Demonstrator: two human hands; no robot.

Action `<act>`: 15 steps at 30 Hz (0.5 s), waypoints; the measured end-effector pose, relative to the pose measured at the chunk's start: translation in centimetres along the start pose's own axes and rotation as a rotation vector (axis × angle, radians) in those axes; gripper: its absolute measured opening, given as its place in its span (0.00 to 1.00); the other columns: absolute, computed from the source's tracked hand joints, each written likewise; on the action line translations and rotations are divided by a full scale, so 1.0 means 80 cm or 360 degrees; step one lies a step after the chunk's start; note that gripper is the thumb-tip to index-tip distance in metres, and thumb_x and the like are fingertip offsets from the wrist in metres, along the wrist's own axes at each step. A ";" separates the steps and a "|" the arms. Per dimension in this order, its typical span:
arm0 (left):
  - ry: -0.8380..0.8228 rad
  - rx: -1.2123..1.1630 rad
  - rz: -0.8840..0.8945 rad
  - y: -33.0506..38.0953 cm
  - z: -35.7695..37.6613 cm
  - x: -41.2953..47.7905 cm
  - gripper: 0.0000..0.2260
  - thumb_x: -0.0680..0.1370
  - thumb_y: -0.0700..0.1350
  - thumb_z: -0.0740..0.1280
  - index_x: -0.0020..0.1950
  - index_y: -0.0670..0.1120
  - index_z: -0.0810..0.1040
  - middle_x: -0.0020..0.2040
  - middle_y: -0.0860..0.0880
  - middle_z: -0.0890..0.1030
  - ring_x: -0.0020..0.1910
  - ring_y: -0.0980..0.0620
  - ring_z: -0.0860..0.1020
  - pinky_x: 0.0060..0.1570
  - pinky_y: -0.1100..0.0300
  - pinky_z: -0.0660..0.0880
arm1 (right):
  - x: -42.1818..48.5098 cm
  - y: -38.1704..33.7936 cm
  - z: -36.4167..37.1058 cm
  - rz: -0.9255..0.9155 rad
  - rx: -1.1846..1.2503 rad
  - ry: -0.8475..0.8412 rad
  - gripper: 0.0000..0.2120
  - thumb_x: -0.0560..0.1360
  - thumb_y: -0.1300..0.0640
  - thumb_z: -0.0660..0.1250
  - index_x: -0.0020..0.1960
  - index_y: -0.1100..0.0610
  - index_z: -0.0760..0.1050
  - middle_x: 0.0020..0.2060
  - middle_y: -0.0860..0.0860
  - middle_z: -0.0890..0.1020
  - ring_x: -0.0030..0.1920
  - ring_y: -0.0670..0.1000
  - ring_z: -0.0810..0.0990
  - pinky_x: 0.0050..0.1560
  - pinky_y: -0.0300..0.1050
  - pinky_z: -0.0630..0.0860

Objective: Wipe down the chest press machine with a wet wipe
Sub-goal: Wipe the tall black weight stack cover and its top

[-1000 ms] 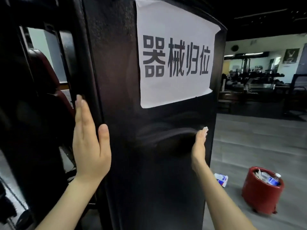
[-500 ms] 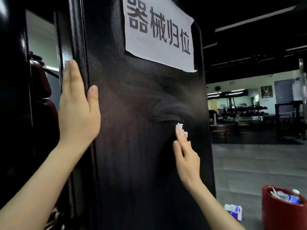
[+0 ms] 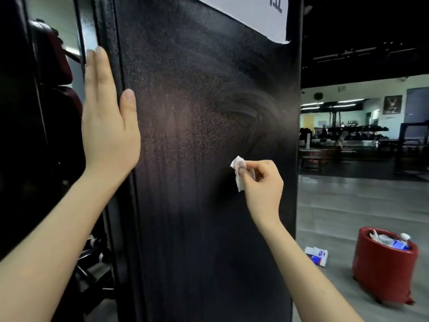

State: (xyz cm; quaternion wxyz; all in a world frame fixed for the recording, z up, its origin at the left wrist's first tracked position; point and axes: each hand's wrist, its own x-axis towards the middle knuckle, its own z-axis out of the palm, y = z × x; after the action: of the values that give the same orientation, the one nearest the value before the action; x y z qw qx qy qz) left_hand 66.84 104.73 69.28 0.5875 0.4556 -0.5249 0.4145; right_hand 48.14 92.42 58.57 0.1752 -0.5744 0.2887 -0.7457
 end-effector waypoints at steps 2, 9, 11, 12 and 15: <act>-0.0016 -0.0029 -0.0018 0.001 -0.002 -0.003 0.23 0.82 0.42 0.52 0.76 0.37 0.51 0.76 0.39 0.53 0.76 0.45 0.51 0.64 0.80 0.41 | -0.006 -0.001 0.008 -0.0419 -0.0273 0.0118 0.09 0.74 0.65 0.66 0.51 0.57 0.81 0.43 0.47 0.78 0.42 0.43 0.76 0.45 0.32 0.70; -0.0172 -0.0164 -0.0056 -0.009 -0.012 -0.009 0.24 0.83 0.45 0.52 0.76 0.40 0.49 0.77 0.42 0.50 0.76 0.50 0.49 0.66 0.78 0.43 | -0.035 0.023 0.009 -0.0737 -0.0366 -0.0234 0.15 0.81 0.54 0.59 0.56 0.61 0.80 0.47 0.57 0.78 0.49 0.46 0.73 0.54 0.24 0.65; -0.0203 -0.0252 -0.0093 -0.011 -0.011 -0.009 0.24 0.83 0.45 0.51 0.77 0.41 0.48 0.78 0.44 0.49 0.75 0.54 0.47 0.67 0.76 0.42 | 0.007 0.010 0.012 -0.0737 -0.0249 -0.0099 0.11 0.79 0.57 0.64 0.52 0.63 0.82 0.41 0.51 0.73 0.41 0.42 0.71 0.48 0.25 0.65; -0.0220 -0.0302 -0.0101 -0.012 -0.010 -0.010 0.24 0.83 0.45 0.51 0.77 0.42 0.48 0.78 0.45 0.48 0.75 0.57 0.47 0.68 0.75 0.42 | 0.041 -0.002 0.017 -0.0616 -0.0199 0.0047 0.09 0.77 0.59 0.66 0.52 0.62 0.82 0.40 0.50 0.73 0.40 0.43 0.71 0.46 0.27 0.66; -0.0294 -0.0511 -0.0157 -0.016 -0.010 -0.010 0.24 0.82 0.45 0.50 0.77 0.45 0.48 0.78 0.50 0.47 0.74 0.62 0.45 0.71 0.70 0.43 | 0.091 -0.047 0.042 -0.0350 -0.0122 0.0370 0.09 0.76 0.61 0.67 0.53 0.61 0.83 0.39 0.51 0.75 0.40 0.44 0.74 0.45 0.38 0.72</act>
State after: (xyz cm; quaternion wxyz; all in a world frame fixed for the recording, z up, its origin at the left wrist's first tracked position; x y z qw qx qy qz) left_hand 68.19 105.21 68.33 0.6215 0.4173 -0.6130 0.2526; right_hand 49.62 90.24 67.07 0.0358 -0.5186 0.2708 -0.8103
